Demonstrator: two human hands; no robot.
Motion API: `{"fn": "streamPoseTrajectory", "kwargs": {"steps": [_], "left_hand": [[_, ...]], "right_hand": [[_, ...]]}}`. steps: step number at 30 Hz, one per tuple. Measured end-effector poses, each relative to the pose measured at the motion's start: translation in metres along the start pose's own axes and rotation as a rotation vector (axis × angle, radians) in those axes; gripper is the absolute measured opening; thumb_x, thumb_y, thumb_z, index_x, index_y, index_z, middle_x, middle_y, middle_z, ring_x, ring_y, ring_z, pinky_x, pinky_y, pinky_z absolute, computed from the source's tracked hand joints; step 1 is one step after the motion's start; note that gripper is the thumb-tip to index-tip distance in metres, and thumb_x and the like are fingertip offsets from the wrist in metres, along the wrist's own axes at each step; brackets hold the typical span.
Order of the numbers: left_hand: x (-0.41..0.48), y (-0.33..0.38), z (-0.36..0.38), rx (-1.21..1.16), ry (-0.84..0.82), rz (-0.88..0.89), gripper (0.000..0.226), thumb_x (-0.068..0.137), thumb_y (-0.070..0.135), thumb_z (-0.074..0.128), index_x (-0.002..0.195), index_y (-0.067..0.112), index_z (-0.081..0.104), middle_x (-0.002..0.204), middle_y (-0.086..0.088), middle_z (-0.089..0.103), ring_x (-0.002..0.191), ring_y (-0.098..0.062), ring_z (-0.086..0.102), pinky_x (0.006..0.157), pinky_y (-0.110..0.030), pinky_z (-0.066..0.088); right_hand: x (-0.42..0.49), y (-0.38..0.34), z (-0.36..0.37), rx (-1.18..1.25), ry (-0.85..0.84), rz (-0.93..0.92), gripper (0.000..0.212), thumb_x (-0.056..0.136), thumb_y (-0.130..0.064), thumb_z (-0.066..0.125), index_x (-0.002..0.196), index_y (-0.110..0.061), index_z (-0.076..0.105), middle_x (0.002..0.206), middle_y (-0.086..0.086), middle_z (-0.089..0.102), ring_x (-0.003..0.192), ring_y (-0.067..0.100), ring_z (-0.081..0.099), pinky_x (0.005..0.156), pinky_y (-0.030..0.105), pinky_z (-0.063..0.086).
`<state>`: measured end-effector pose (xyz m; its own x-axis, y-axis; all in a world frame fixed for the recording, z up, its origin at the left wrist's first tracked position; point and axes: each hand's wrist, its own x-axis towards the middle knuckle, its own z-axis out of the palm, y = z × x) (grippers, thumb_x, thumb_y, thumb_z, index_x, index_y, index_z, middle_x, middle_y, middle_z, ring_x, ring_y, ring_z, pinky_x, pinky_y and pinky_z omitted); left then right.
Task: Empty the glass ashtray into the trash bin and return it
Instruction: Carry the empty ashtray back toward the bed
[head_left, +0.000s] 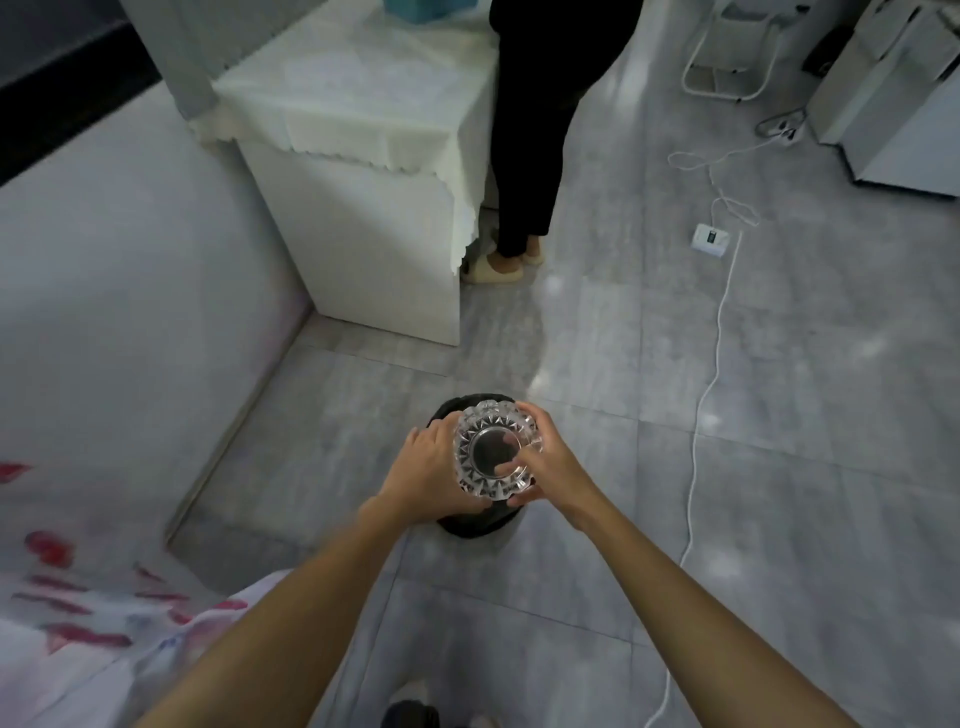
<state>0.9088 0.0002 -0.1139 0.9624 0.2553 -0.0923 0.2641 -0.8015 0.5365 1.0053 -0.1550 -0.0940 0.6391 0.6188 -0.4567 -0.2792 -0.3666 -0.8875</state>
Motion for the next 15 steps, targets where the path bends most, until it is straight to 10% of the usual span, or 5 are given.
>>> {"fn": "streamPoseTrajectory", "kwargs": {"steps": [7,11,15], "left_hand": [[-0.046,0.033,-0.073,-0.14,0.094,-0.07,0.109,0.053,0.048,0.084,0.143,0.02,0.029,0.138,-0.001,0.051,0.124,-0.021,0.051,0.104,-0.044,0.042],[-0.073,0.042,-0.093,-0.119,0.152,-0.136,0.108,0.052,0.045,0.083,0.142,0.022,0.029,0.139,0.001,0.051,0.126,-0.019,0.048,0.108,-0.045,0.038],[-0.112,0.038,-0.099,-0.057,0.224,-0.229,0.117,0.056,0.043,0.082,0.148,0.011,0.017,0.149,-0.005,0.039,0.136,-0.023,0.037,0.115,-0.046,0.026]], "right_hand": [[-0.049,-0.068,0.012,-0.602,-0.214,-0.208,0.121,0.073,-0.014,0.079,0.15,-0.025,-0.014,0.158,-0.006,-0.011,0.111,0.004,0.046,0.074,0.006,0.049],[-0.059,-0.084,0.02,-0.875,-0.26,-0.324,0.129,0.072,-0.028,0.082,0.149,-0.019,-0.021,0.159,0.002,-0.021,0.146,0.018,0.011,0.113,0.025,0.022],[-0.07,-0.092,0.047,-1.112,-0.243,-0.472,0.128,0.07,-0.036,0.082,0.15,-0.021,-0.017,0.161,0.005,-0.008,0.131,0.032,0.044,0.102,0.037,0.044]]}}
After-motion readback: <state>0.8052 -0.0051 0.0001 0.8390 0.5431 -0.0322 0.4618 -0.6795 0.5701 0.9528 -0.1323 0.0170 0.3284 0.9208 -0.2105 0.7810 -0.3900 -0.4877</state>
